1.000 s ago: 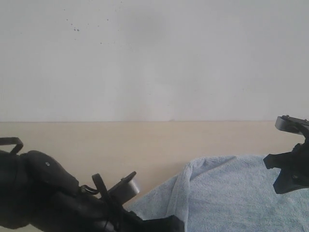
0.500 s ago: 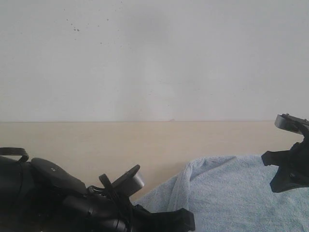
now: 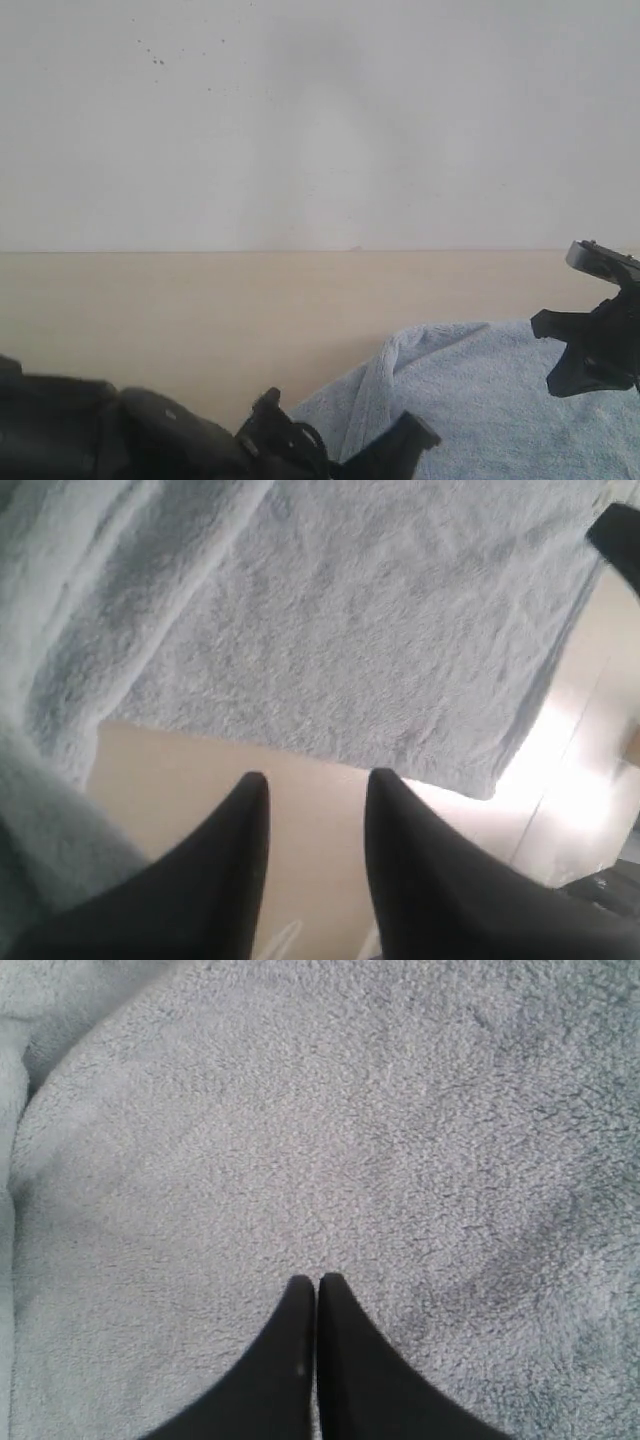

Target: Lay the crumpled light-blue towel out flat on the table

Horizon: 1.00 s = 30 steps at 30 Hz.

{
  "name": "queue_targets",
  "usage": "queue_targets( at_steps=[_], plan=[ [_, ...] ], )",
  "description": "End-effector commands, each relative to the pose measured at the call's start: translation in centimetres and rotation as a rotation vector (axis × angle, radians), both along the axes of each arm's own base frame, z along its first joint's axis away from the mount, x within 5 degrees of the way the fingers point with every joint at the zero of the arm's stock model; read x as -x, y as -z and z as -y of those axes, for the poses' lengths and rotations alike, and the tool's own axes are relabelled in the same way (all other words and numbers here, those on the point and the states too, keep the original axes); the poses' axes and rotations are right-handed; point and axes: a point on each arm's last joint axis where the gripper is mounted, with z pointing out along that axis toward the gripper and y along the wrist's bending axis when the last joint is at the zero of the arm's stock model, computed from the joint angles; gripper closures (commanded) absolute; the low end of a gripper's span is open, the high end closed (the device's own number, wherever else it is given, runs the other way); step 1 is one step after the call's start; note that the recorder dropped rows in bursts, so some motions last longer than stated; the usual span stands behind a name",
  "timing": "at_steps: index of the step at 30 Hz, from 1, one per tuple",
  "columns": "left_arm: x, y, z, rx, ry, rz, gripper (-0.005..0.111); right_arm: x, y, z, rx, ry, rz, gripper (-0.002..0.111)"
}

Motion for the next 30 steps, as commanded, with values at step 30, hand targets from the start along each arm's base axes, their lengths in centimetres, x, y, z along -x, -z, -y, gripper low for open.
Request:
queue_targets(
  at_steps=[30],
  plan=[
    [5.2,-0.1,1.1,-0.114,0.188,0.185,0.04,0.1,-0.3,-1.8,-0.097,-0.024,-0.002,0.109]
  ],
)
